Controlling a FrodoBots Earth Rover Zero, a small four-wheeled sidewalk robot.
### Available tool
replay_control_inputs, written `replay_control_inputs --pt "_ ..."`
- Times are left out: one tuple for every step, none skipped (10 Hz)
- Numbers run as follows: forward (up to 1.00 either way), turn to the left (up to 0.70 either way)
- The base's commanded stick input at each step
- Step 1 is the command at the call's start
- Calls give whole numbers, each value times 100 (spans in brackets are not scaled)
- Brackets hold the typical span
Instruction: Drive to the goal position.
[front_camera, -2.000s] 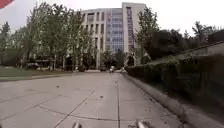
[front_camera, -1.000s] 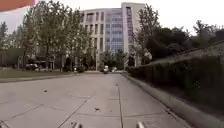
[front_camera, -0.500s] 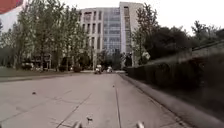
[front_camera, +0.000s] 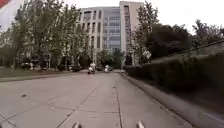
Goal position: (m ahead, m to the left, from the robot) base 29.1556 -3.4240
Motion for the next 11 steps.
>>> replay_control_inputs --pt "70 0" --pt "70 0" --pt "70 0" --pt "70 0" --pt "70 0" --pt "70 0" --pt "70 0" --pt "70 0" --pt "70 0" --pt "70 0" --pt "70 0"
